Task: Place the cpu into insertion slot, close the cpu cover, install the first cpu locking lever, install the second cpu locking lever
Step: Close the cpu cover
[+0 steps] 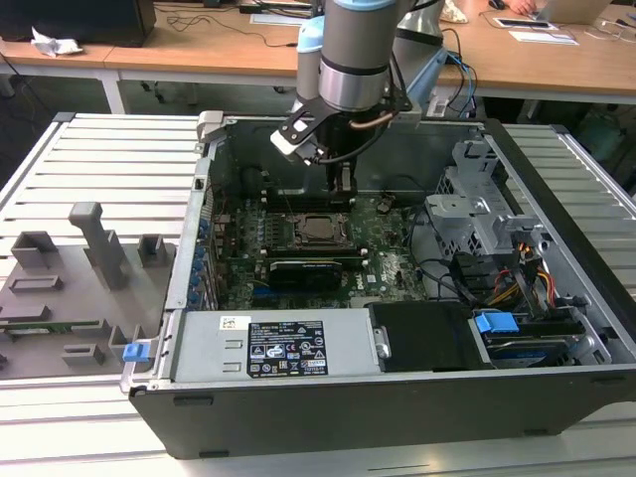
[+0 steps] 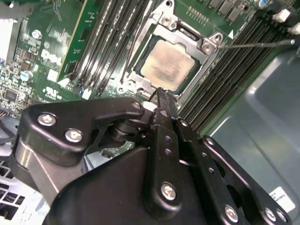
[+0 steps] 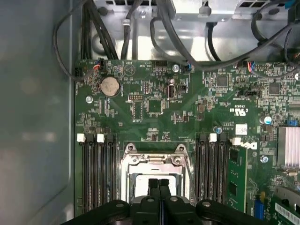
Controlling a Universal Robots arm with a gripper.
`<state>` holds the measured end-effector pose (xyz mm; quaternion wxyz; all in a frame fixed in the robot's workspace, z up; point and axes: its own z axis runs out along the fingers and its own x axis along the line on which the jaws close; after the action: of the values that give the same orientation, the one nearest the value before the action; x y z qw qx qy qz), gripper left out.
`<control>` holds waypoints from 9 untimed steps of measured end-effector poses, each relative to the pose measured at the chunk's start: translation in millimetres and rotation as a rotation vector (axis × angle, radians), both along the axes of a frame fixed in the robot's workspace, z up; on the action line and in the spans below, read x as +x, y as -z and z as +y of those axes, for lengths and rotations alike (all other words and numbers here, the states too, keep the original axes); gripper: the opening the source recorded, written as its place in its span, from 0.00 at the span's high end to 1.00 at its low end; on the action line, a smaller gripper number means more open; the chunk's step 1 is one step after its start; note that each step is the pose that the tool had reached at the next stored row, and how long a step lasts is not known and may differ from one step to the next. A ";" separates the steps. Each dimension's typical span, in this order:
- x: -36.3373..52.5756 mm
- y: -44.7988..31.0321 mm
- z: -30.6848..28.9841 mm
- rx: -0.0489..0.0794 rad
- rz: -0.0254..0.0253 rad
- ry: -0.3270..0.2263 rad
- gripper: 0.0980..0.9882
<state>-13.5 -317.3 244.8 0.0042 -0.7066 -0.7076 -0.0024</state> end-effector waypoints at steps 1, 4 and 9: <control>-1.7 0.6 0.1 0.000 -0.0001 0.000 0.99; -11.4 1.4 0.2 0.000 -0.0029 -0.002 0.99; -15.1 2.7 0.2 0.000 -0.0057 -0.050 0.99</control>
<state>-28.6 -317.1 242.1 0.0024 -0.6887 -0.7251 -0.0044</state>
